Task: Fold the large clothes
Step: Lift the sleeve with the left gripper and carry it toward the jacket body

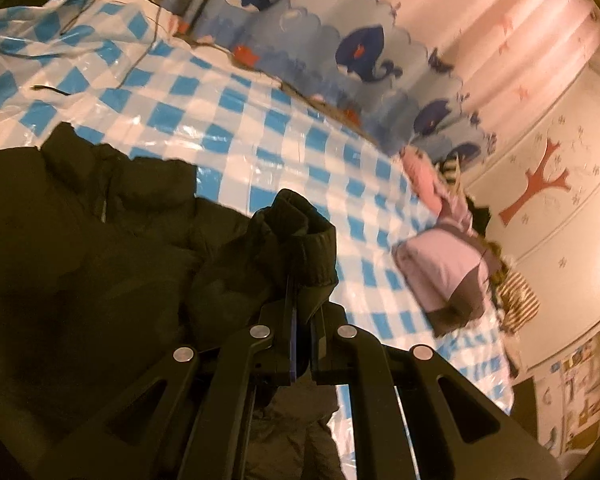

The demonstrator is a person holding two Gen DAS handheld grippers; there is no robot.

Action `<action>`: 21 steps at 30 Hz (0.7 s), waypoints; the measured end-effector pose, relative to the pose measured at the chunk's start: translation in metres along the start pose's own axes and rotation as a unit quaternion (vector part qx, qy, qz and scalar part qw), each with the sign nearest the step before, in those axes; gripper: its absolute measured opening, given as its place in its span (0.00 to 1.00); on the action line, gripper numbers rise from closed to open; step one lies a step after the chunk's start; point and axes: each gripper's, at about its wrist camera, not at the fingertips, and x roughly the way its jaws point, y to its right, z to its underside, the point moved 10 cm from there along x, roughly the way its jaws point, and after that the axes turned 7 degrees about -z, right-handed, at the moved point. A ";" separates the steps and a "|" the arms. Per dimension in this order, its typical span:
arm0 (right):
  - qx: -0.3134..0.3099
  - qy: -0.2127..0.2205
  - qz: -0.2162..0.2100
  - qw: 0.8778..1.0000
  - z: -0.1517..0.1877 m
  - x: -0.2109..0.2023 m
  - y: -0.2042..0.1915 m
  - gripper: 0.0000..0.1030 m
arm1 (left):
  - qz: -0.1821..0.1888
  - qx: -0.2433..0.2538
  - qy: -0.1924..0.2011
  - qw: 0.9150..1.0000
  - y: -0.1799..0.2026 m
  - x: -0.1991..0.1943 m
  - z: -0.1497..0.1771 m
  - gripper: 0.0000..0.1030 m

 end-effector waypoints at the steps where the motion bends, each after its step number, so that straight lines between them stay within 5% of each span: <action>1: 0.000 0.000 0.000 1.000 0.000 0.000 0.000 0.95 | -0.003 0.008 -0.004 1.000 0.002 0.006 0.006 0.03; 17: 0.001 0.001 -0.001 1.000 0.001 -0.001 -0.001 0.95 | -0.002 0.112 -0.030 0.993 0.043 0.041 0.042 0.03; 21: 0.001 0.001 0.000 1.000 0.001 -0.001 -0.001 0.95 | -0.002 0.140 -0.075 0.987 0.051 0.061 0.059 0.03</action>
